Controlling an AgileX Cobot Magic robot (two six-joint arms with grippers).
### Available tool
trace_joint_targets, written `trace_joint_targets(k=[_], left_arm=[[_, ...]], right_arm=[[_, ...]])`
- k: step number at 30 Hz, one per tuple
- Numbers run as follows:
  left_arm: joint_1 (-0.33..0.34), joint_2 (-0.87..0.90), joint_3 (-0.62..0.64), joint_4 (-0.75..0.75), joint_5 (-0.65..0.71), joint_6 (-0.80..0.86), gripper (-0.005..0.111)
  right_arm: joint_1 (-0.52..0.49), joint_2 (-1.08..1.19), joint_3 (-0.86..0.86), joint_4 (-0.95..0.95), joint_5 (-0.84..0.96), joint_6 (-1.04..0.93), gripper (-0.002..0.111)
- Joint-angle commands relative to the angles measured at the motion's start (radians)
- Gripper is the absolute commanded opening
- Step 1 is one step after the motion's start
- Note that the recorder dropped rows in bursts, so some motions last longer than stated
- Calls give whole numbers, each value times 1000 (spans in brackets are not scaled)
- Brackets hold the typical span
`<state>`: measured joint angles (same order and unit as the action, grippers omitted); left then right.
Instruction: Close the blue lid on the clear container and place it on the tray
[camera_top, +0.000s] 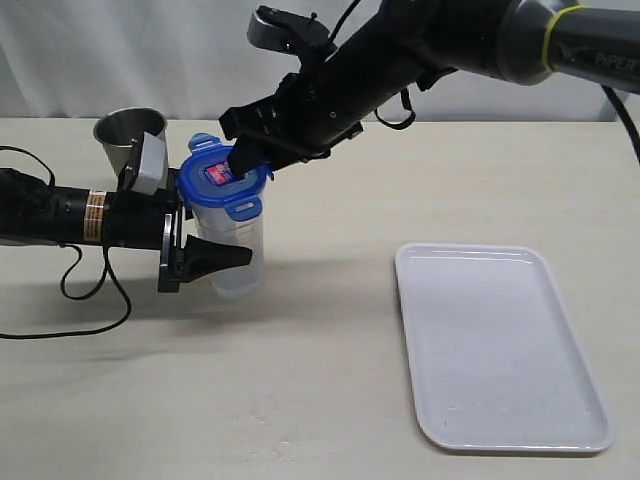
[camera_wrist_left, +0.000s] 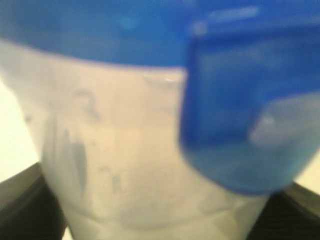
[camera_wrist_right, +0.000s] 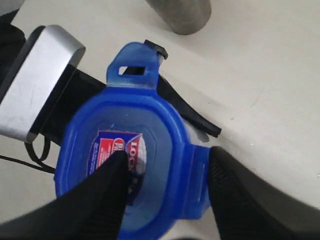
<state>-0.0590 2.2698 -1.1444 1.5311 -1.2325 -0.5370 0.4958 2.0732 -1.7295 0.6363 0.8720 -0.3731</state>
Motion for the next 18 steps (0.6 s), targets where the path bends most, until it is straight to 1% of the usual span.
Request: trace_joint_targets(k=[1,5,8,15,16,18], left_arm=[[-6,5,3,8,11,10,0],[-6,5,3,5,11,5,0],[-6,5,3,5,11,-9,0],[-6,5,3,1,11,-9,0],[-6,5,3,1,11,-9,0],[-6,5,3,1,11,-9,0]], right_arm=[[-16,88,22,47,180,-45,47],[-16,135,22,152,231,-120,47],[-22,137,21,110,229,-117,47],[-103,40,21,58,198,-156,48],[-111,24,21,60,196,-181,48],[-115,-20,21,60,187,-278,54]])
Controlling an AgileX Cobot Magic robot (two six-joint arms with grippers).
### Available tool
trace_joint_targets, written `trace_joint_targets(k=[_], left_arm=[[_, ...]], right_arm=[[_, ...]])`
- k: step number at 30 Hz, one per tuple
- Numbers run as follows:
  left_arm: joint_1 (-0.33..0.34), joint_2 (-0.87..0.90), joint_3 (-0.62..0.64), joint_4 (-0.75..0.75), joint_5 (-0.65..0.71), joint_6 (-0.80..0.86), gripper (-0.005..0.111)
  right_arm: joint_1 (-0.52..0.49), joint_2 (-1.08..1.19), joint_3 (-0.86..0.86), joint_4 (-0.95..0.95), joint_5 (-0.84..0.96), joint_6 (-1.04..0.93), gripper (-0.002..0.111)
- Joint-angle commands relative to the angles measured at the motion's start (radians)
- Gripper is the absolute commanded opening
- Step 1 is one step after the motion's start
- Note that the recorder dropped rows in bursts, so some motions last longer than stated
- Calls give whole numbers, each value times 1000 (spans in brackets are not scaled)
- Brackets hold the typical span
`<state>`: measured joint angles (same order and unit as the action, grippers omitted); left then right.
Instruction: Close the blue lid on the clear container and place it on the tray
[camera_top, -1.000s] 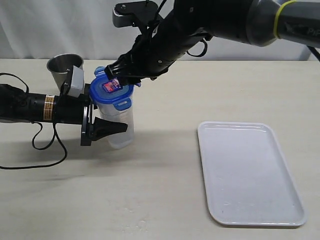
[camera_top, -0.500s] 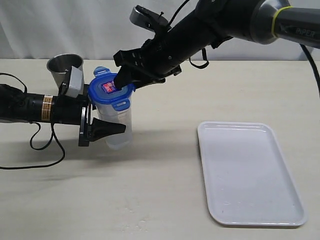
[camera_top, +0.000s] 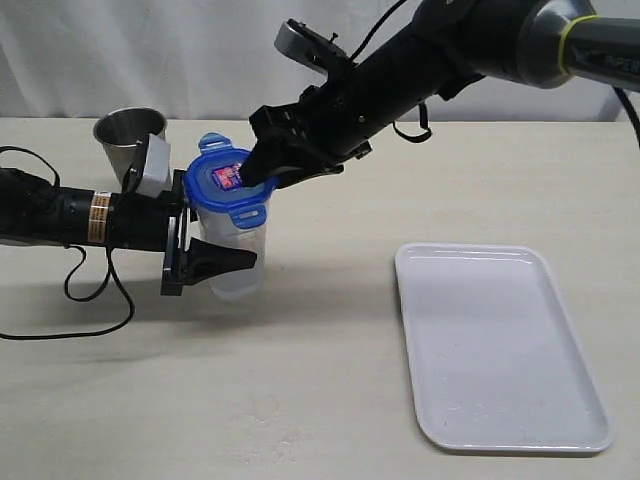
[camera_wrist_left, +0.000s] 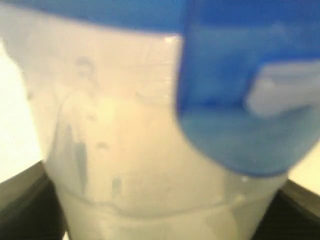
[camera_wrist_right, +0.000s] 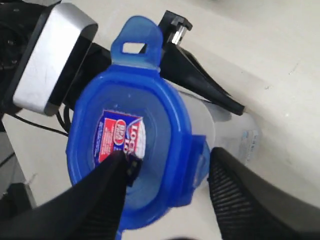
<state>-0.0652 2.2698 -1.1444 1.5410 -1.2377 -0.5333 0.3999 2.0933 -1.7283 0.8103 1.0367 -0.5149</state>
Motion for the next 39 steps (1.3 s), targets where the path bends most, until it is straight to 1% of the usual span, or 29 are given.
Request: trace_joint_targets(k=[1,3,7,10,11,14,19,23,26,34,37,39], left_arm=[[0,5,3,-9,17,-13,0],[0,5,3,-9,17,10,0],[0,5,3,-9,17,102,0],[0,5,3,-9,17,185,0],[0,5,3,-7,17,223,0],[-2,5,3,2,17,345,0],[-2,5,3,2,17,380,0],[-2,5,3,2,17,380,0],[-2,5,3,4,17,380,0],[-6,5,3,33,17,380,0],[-6,5,3,49,17,380,0],[-6,5,3,57,17,380,0]], right_arm=[[-19,-53,20,-112,17,-173,56],[-13,-86,20,-110,-7,-253,59],[-13,-153,20,-83,-49,-447,59],[-1,-194,20,-85,-37,-585,59],[14,-205,20,-99,-33,-651,59],[68,-214,20,-169,-52,-721,59],[172,-194,20,-322,-110,-720,57],[251,-172,20,-441,-202,-726,56],[288,-158,20,-498,-260,-667,56],[299,-115,20,-610,-264,-545,56],[299,-93,5,-613,-194,-539,54],[299,-67,-23,-614,-115,-523,54]])
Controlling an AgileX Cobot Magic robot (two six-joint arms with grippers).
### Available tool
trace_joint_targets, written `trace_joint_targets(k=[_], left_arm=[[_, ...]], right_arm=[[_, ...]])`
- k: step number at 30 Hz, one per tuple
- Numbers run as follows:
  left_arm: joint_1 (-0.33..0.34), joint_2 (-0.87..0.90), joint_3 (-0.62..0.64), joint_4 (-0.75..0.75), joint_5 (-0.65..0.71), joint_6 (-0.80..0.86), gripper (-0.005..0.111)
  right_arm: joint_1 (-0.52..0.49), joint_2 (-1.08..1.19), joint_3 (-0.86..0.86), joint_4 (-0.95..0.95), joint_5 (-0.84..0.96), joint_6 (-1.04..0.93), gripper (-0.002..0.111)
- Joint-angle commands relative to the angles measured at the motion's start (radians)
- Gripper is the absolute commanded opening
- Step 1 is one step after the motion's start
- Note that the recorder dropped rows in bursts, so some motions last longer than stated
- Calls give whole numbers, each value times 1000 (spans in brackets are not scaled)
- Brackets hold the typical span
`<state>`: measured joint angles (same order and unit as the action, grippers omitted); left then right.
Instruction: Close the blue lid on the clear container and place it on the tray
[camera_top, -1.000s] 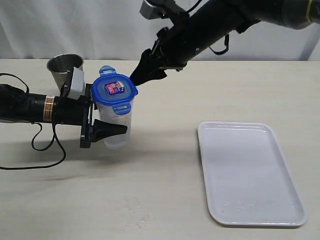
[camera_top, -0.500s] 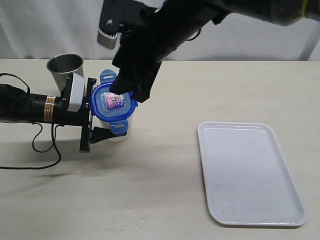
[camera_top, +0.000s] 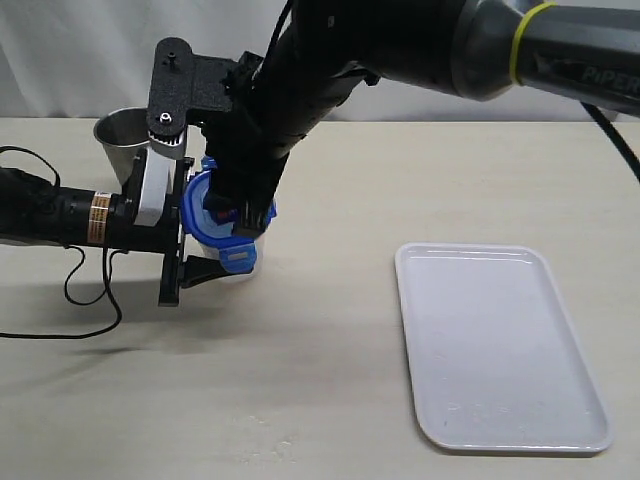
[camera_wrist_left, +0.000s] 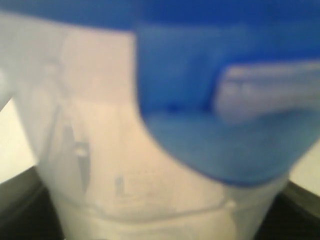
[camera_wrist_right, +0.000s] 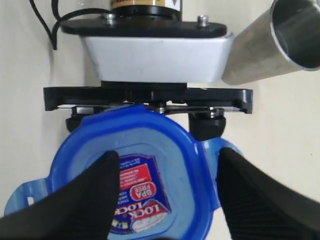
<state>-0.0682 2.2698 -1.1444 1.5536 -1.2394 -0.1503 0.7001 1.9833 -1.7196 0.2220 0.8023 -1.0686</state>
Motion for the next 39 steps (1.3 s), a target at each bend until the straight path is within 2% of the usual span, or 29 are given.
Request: trace_joint_targets(k=[1,10,22,32,39], left_arm=[[-3,5,3,48,18,-3,0],[-3,5,3,57,18,-3,0],[-3,5,3,53,18,-41,0],[-3,5,3,51,18,-59,0],[-1,5,3,15,18,12,0]], right_arm=[[-1,53,-47,-28,143,42,54],[-1,171,-158,-73,419,152,54],[-3,224,-188,-99,419,219,43],[-4,257,-183,-99,419,281,42],[-4,261,-148,-96,419,302,39]])
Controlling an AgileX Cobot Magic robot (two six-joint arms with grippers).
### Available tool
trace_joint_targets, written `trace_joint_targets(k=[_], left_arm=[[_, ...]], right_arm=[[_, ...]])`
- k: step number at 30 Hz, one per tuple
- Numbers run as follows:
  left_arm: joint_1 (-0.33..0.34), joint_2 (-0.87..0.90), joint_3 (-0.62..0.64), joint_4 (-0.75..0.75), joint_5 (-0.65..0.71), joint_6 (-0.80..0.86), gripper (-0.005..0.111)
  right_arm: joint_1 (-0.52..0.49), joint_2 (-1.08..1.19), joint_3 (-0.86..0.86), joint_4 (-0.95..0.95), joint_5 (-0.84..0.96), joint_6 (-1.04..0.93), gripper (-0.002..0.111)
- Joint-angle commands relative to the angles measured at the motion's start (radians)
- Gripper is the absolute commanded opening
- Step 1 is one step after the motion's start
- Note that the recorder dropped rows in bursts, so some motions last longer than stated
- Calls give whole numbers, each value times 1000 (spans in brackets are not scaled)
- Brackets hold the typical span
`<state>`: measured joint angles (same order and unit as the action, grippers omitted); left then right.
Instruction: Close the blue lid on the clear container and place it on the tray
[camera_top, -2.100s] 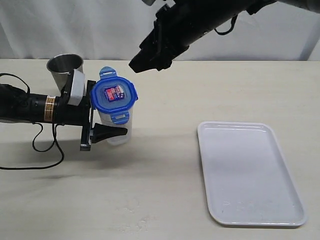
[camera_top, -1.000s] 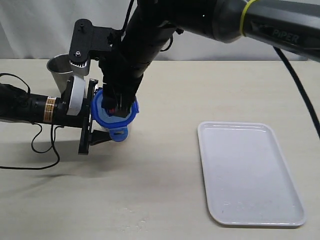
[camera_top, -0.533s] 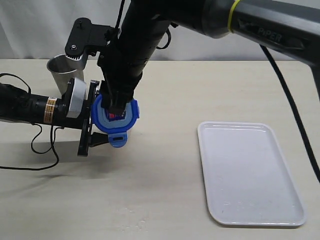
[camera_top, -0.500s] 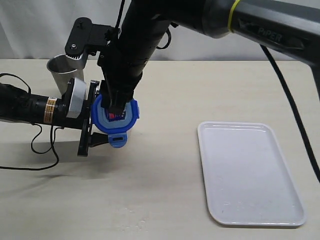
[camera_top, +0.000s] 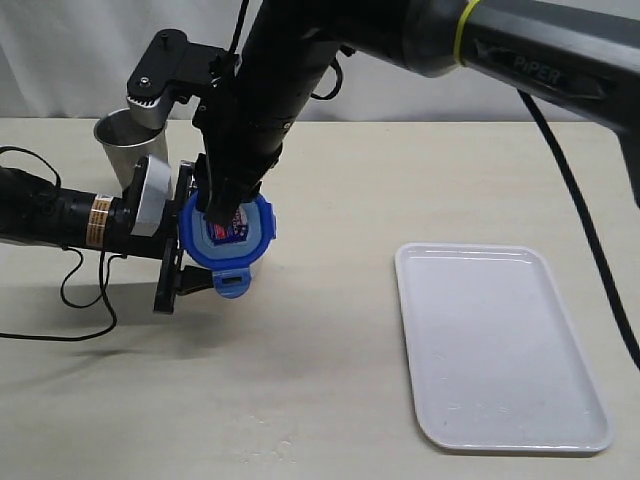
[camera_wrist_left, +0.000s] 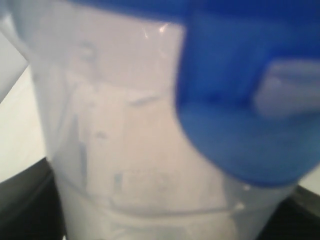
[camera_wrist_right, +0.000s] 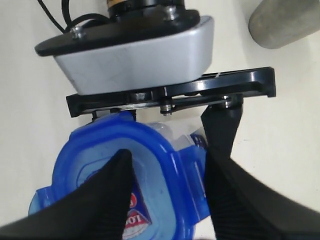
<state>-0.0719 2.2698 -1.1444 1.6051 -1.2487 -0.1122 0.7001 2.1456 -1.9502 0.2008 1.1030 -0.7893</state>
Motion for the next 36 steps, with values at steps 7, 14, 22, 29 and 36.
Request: trace_joint_targets(k=[7,14,22,29,36], left_arm=[[2,5,3,-79,28,13,0],[2,5,3,-79,28,-39,0],[2,5,1,-92,28,-121,0],[2,5,1,-144,28,-249,0],[2,3,1,-170,28,-352,0]], right_arm=[[-4,99,142,-68,118,26,39],[-4,72,117,-84,118,20,39],[-4,-41,-55,-82,118,45,39],[-4,-169,-100,-33,46,72,39],[-4,-195,-96,-31,118,72,39]])
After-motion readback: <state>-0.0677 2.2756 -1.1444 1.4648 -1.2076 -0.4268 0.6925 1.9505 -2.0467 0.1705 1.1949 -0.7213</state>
